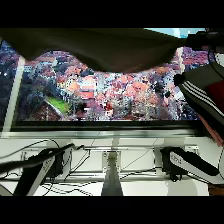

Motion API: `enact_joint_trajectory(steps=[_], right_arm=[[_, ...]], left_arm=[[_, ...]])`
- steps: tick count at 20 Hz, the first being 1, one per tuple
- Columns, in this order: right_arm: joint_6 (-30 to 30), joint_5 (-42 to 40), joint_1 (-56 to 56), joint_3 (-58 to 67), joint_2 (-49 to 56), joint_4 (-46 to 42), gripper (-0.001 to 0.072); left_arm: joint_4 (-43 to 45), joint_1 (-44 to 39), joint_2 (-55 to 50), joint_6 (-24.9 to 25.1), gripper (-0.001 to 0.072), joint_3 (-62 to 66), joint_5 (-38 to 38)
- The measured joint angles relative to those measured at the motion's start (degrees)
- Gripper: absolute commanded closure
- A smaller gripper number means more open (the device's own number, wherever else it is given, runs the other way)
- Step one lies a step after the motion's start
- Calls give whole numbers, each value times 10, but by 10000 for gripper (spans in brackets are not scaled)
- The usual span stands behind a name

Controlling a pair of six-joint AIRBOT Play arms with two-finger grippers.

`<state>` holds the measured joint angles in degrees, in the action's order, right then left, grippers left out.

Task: Fold the clothes and pants, and hang the long-sleeved shirts on hangers.

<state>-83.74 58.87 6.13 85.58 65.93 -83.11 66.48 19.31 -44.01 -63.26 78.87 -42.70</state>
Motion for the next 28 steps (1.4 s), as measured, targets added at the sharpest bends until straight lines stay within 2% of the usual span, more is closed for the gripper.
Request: enact_joint_trajectory(steps=[4, 7, 10, 13, 15, 17, 21, 22, 23, 24, 27, 28], right_arm=[[54, 34, 7, 0, -73, 82, 697], [85, 85, 9, 0, -141, 113, 697], [112, 115, 9, 0, -184, 113, 697], [128, 99, 9, -1, -170, 99, 697], [134, 68, 9, -1, -120, 100, 697], [137, 22, 9, -1, -50, 112, 696], [138, -82, 10, -1, 108, 150, 693], [138, -104, 10, -1, 142, 163, 595], [138, -128, 10, -1, 174, 177, 311], [137, -149, 10, -1, 201, 189, 129], [123, -172, 10, -1, 244, 199, 137], [119, -171, 12, -1, 249, 192, 177]], left_arm=[[37, 42, 87, 0, 693, 0, -3], [65, 53, 126, -16, 693, 0, -75], [70, 56, 130, -45, 693, -16, -155], [18, 47, 84, -54, 693, -73, -173], [-40, 24, 21, -32, 693, -117, -142], [-101, -13, -62, 11, 692, -144, -90], [-193, -98, -229, 79, 692, -166, 63], [-206, -116, -266, 86, 647, -169, 103], [-214, -130, -295, 93, 281, -170, 139], [-222, -142, -321, 97, 21, -171, 175], [-234, -157, -360, 103, 5, -173, 223], [-237, -154, -362, 104, 13, -173, 226]])
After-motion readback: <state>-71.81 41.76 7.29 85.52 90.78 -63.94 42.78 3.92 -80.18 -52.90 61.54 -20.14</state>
